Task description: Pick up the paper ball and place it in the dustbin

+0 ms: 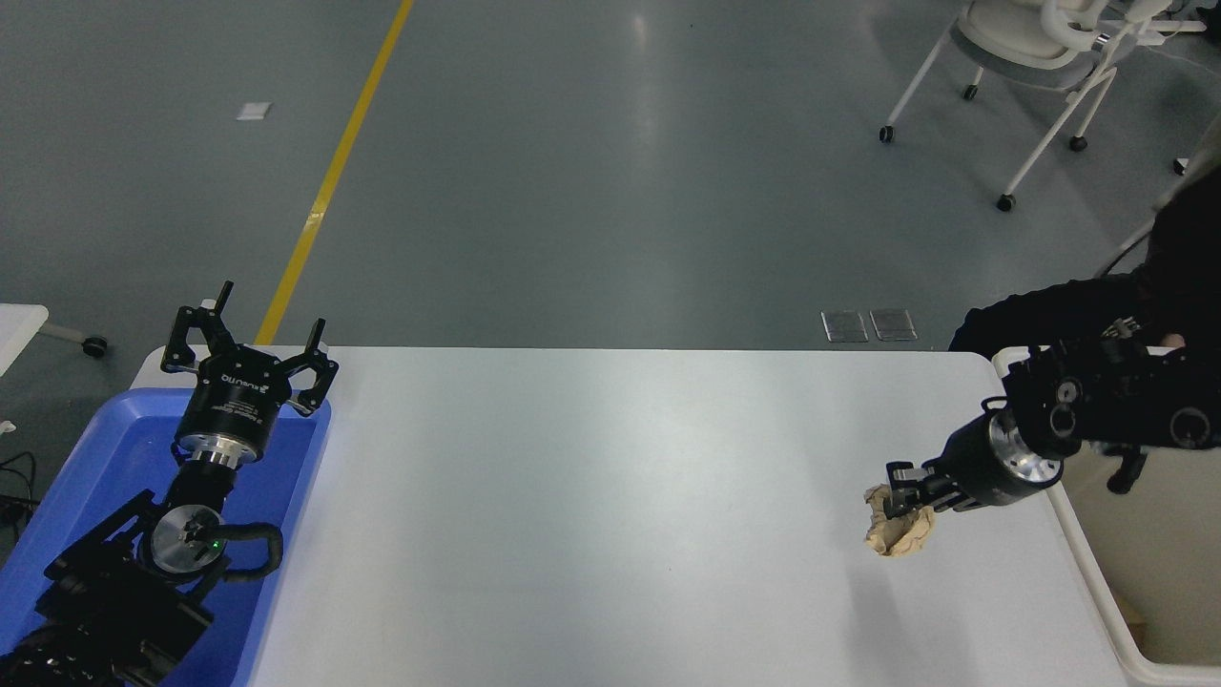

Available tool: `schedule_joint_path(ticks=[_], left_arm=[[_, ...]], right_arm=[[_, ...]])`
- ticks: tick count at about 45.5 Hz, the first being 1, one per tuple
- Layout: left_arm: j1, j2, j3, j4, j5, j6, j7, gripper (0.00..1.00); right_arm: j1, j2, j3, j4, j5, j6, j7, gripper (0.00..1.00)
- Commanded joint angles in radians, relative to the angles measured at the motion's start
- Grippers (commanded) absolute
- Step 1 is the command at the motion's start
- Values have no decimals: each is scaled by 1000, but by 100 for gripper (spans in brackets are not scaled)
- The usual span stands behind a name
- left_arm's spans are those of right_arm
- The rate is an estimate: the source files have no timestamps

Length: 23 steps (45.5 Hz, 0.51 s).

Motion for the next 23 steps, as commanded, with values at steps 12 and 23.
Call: schedule_joint_path(ticks=[12, 23], left_arm=[[1, 0, 0, 1, 0, 0, 0, 100], [1, 0, 0, 1, 0, 2, 0, 100]], right_arm=[[733, -12, -265, 239, 144, 257, 1, 0], [790, -9, -293, 242, 144, 298, -1, 0]])
